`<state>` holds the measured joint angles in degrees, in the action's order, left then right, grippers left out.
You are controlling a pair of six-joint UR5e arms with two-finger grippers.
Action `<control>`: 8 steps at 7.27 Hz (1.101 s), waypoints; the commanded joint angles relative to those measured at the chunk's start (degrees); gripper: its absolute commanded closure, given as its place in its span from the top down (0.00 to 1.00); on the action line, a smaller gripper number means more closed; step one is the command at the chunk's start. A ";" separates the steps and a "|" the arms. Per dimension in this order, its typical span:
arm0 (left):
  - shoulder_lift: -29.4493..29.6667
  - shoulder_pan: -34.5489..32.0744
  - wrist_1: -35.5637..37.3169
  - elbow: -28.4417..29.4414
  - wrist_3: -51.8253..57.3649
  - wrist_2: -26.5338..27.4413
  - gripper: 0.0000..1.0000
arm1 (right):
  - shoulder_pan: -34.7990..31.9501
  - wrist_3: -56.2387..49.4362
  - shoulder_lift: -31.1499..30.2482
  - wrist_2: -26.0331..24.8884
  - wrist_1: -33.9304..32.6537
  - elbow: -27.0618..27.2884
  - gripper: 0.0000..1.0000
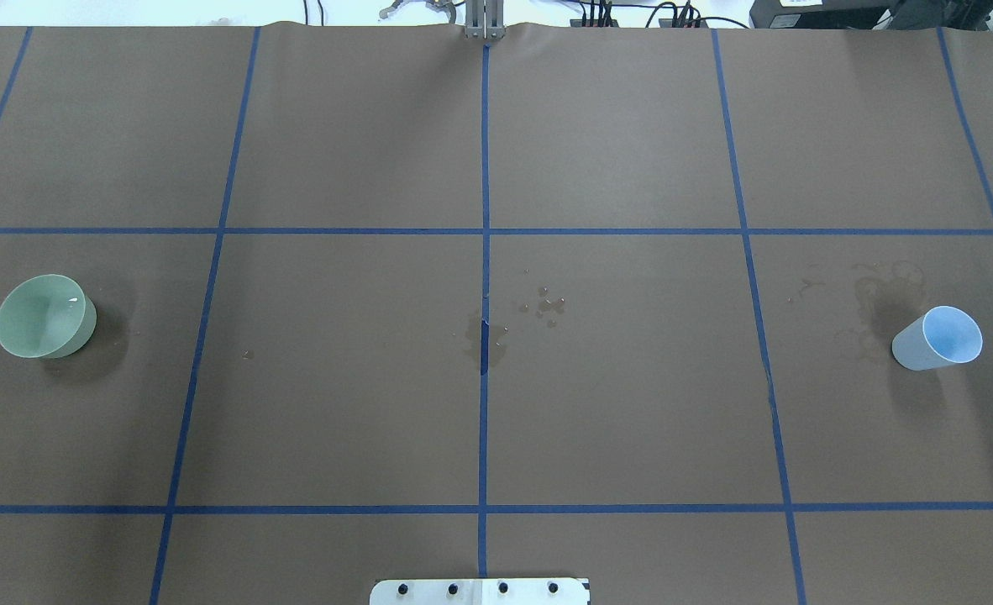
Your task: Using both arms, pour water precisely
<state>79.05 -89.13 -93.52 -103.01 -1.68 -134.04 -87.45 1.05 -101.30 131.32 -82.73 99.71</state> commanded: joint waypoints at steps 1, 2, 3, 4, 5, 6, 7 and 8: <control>-0.39 0.01 0.18 0.26 -0.16 -3.66 1.00 | 0.00 0.36 -0.04 0.34 -0.06 -0.13 1.00; -0.39 0.10 0.26 0.79 -0.08 -4.20 1.00 | 0.00 0.36 -0.04 1.56 -0.06 -0.13 1.00; -0.39 0.10 0.26 1.32 -0.08 -4.29 1.00 | 0.00 0.36 -0.04 2.18 0.02 -0.13 1.00; -1.78 0.10 -0.17 1.23 0.01 -4.30 1.00 | 0.00 0.36 -0.04 2.19 0.02 -0.13 1.00; -2.23 0.10 -0.35 0.97 0.10 -4.30 1.00 | 0.00 0.36 -0.04 2.10 0.02 -0.13 0.99; -2.23 0.10 -0.44 1.06 0.27 -4.30 1.00 | 0.00 0.36 -0.04 2.10 0.02 -0.13 1.00; -2.23 0.10 -0.53 0.97 0.36 -4.30 1.00 | 0.00 0.36 -0.04 2.10 0.02 -0.13 0.99; -2.32 0.10 -0.61 0.97 0.36 -4.30 1.00 | 0.00 0.36 -0.04 2.19 0.02 -0.04 1.00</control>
<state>76.84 -89.03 -94.00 -102.01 -1.38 -138.34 -87.45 1.40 -101.34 133.44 -82.71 99.59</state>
